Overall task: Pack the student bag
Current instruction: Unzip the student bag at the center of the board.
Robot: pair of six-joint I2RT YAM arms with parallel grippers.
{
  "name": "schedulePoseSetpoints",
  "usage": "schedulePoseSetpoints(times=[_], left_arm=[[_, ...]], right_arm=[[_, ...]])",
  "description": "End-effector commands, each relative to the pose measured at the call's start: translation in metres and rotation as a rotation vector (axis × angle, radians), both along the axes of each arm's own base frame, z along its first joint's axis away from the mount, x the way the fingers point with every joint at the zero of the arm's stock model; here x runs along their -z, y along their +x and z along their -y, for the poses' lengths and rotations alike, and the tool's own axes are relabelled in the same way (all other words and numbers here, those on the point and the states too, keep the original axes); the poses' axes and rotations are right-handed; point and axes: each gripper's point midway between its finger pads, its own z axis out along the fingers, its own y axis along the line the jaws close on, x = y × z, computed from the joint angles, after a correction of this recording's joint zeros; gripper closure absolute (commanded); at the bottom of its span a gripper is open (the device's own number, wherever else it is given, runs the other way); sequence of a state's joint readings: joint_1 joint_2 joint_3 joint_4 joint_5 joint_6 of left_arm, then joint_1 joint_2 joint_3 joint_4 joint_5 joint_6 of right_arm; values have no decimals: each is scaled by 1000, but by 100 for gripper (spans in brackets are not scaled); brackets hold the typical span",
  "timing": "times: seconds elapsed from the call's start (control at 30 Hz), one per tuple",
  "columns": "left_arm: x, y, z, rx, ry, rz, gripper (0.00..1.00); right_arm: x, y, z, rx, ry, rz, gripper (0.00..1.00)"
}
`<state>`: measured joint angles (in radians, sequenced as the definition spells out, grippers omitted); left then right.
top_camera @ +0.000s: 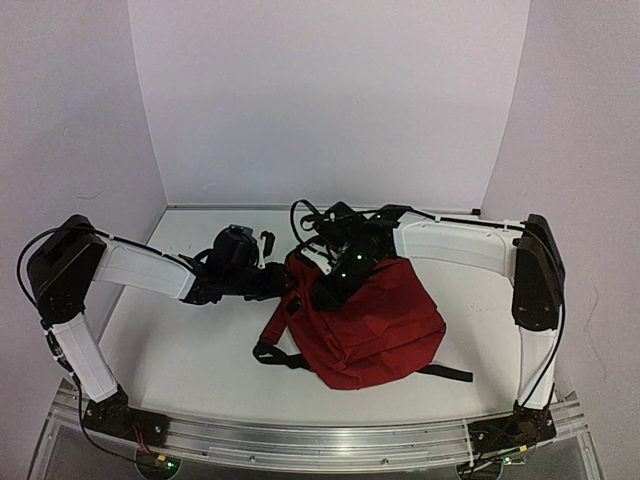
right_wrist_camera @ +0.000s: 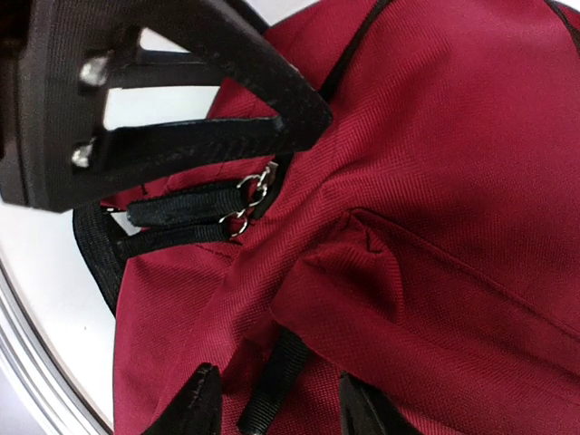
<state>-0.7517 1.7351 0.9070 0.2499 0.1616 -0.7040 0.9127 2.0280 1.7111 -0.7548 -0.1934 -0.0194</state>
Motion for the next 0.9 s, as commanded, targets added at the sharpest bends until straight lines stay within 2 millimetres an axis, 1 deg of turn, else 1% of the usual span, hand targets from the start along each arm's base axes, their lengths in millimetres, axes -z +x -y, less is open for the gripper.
schedulePoseSetpoints(times=[0.0, 0.07, 0.13, 0.2, 0.27, 0.3, 0.33, 0.5, 0.63, 0.87], left_arm=[[-21, 5, 1, -3, -27, 57, 61], [-20, 6, 0, -8, -17, 54, 64], [-18, 7, -3, -20, -5, 49, 71], [-15, 9, -8, -34, 4, 38, 80], [-10, 11, -14, -53, 14, 21, 92], [-7, 13, -16, -62, 18, 13, 97], [-5, 14, -18, -70, 22, 6, 99], [5, 20, -30, -107, 36, -20, 100], [9, 25, -39, -130, 47, -28, 100], [15, 33, -54, -158, 60, -47, 100]], right_arm=[[-5, 12, -4, 30, -17, 66, 67], [-8, 17, 0, 40, -30, 94, 76], [-15, 19, 4, 44, -35, 122, 83], [-22, 21, 8, 45, -40, 149, 89], [-30, 24, 14, 48, -40, 168, 96], [-31, 24, 17, 53, -40, 168, 98], [-33, 25, 20, 56, -40, 167, 100], [-32, 33, 40, 94, -36, 136, 100], [-34, 42, 57, 132, -18, 104, 100], [-35, 58, 92, 193, -21, 79, 100]])
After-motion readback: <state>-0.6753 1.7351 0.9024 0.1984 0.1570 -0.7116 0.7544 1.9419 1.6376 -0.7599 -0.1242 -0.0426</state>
